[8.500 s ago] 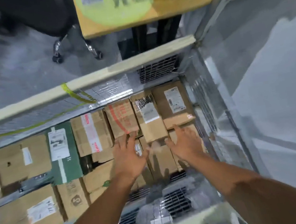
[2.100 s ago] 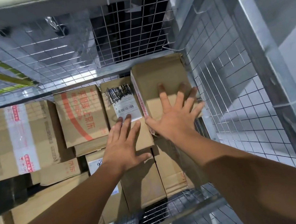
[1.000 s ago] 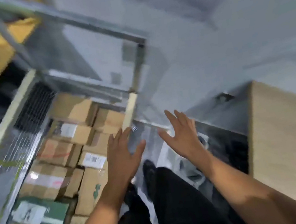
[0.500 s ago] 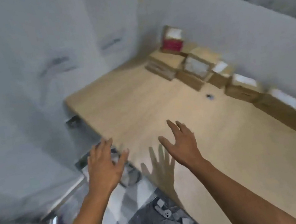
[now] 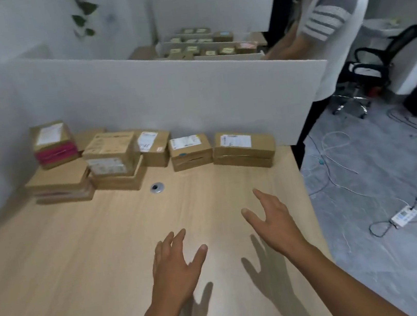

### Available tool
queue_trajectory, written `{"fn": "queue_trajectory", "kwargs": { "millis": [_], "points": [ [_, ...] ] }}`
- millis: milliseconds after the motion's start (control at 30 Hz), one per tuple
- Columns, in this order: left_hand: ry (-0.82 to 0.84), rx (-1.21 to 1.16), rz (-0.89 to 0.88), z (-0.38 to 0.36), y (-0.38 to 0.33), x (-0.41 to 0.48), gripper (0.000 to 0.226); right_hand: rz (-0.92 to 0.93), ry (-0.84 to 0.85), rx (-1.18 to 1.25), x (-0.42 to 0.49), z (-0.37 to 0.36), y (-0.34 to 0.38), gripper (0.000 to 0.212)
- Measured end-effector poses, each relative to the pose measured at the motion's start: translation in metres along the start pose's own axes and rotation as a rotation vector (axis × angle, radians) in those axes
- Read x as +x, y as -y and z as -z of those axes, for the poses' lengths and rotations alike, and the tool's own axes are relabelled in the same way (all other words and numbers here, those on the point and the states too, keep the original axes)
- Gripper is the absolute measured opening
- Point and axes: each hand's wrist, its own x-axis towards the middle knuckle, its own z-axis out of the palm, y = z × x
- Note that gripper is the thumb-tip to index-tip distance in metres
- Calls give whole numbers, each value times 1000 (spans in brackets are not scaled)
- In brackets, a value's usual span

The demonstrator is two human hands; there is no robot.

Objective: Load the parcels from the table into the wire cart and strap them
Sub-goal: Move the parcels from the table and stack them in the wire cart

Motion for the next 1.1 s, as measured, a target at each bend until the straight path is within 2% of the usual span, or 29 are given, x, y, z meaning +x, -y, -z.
{"fn": "queue_trajectory", "kwargs": {
  "millis": [133,233,367,467,633,700,900,1000,1100],
  "points": [
    [101,130,-153,-21,-50,85,73,-99,-70,20,42,21,-32,73],
    [153,252,-249,-39,-89,163,75,-215,-61,0,78,21,-67,76],
    [185,443,-377,-66,-130,269,85,-355,20,-211,126,-13,-126,86],
    [206,584,-466,-84,-149,343,97,-364,56,-361,159,-53,-165,84],
    [115,701,-640,-103,-165,448,112,-286,-119,-538,181,-107,-197,79],
    [121,721,-681,-112,-169,480,115,-291,-138,-566,184,-111,-205,79],
    [301,783,-652,-133,-172,510,110,-298,-118,-531,176,-112,-209,80],
    [284,713,-663,-133,-179,486,109,-296,-119,-510,173,-112,-215,79],
    [189,605,-668,-119,-172,433,109,-290,-157,-489,173,-112,-217,78]
  ]
}}
